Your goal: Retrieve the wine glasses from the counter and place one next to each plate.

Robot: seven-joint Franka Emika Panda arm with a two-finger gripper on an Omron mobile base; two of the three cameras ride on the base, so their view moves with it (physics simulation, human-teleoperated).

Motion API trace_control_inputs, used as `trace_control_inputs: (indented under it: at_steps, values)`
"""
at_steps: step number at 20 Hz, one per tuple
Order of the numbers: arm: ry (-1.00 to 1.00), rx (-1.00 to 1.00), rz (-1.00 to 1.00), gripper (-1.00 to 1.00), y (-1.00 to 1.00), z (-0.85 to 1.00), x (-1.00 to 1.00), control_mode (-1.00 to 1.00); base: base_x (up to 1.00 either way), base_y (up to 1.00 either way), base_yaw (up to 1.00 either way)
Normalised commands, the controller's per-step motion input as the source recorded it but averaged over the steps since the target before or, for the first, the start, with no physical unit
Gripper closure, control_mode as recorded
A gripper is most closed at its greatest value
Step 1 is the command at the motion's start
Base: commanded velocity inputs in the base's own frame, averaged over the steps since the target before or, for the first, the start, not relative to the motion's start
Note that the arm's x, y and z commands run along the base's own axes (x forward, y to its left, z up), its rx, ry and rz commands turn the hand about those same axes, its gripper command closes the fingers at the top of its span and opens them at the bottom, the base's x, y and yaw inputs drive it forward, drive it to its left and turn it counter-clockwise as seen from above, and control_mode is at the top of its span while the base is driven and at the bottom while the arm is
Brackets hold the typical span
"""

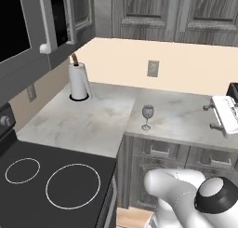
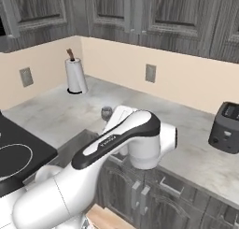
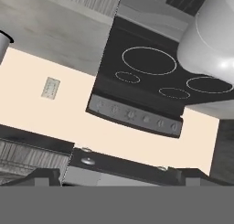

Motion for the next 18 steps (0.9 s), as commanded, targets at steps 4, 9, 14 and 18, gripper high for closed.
trace_control_inputs:
  at_steps: [4, 9, 14, 18]
  values:
    - [0.0, 0.0, 0.0, -1.0, 0.0, 0.0, 0.0, 1.0, 0.37, -0.05, -0.05]
    - [0.0, 0.0, 0.0, -1.0, 0.0, 0.0, 0.0, 1.0, 0.67, 0.0, -0.05]
    - [0.0, 0.0, 0.0, -1.0, 0.0, 0.0, 0.0, 1.0, 0.65, 0.0, 0.04]
    - [0.0, 0.0, 0.0, -1.0, 0.0, 0.0, 0.0, 1.0, 0.15, 0.01, 0.15]
